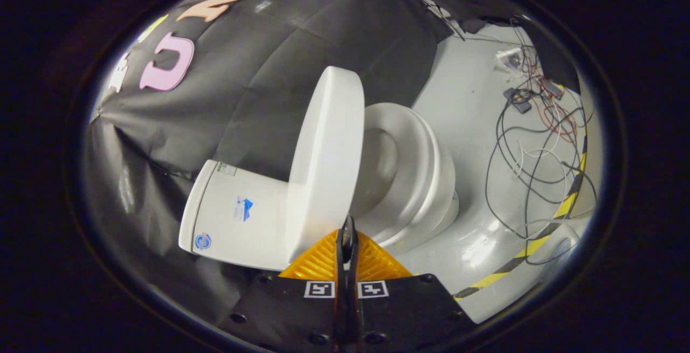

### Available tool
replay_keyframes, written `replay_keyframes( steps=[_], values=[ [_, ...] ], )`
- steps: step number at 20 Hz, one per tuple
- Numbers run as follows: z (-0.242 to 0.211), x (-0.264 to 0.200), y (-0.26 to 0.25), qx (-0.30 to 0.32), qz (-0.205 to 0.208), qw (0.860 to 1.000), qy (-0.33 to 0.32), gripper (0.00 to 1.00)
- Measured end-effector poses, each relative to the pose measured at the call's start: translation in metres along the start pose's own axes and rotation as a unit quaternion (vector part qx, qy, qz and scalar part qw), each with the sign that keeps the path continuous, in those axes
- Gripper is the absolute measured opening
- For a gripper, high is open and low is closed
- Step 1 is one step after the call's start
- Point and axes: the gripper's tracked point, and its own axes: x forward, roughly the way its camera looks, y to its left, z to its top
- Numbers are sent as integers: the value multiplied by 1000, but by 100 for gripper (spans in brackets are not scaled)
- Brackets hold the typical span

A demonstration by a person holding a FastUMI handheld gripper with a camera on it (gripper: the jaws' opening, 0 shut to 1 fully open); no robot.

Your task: Open the toilet lid.

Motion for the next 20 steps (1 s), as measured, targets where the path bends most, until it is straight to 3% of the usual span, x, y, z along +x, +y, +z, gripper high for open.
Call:
replay_keyframes(
  steps=[10, 20],
  values=[
    [9, -16, 44, -81, -3, 997, -19, 1],
    [11, -21, 92, -127, -39, 990, -34, 1]
  ],
)
